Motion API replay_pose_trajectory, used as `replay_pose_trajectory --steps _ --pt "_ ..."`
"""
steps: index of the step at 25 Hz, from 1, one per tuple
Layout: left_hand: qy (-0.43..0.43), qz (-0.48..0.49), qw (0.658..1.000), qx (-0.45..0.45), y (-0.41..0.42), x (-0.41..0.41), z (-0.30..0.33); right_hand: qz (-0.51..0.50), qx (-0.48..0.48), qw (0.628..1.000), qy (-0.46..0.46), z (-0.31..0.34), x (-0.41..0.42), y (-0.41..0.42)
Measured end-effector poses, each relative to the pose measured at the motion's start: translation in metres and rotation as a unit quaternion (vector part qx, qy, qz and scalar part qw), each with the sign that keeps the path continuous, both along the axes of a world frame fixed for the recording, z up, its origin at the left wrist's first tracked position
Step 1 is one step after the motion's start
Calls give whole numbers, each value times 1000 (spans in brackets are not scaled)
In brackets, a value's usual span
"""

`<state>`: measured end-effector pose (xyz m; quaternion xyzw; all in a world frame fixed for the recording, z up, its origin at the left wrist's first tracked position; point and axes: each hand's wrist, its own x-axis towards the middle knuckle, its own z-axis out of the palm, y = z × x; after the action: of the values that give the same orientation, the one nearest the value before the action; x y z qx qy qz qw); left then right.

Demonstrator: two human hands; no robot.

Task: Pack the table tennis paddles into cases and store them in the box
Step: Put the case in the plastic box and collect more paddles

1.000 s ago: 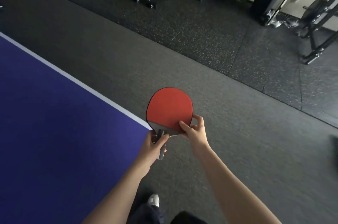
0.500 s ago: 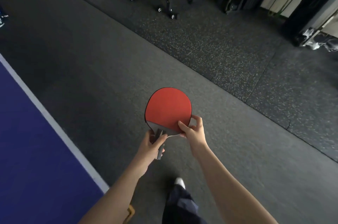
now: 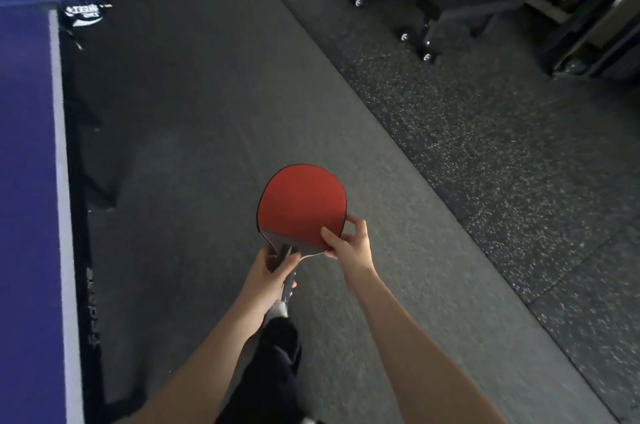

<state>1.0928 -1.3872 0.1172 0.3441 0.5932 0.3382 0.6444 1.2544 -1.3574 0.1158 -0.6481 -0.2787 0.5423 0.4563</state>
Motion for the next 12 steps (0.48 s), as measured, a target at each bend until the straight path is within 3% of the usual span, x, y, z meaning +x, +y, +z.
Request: replay_pose_trajectory --steps 12 --pt "-6 77 997 26 309 -13 21 83 30 996 7 21 -19 337"
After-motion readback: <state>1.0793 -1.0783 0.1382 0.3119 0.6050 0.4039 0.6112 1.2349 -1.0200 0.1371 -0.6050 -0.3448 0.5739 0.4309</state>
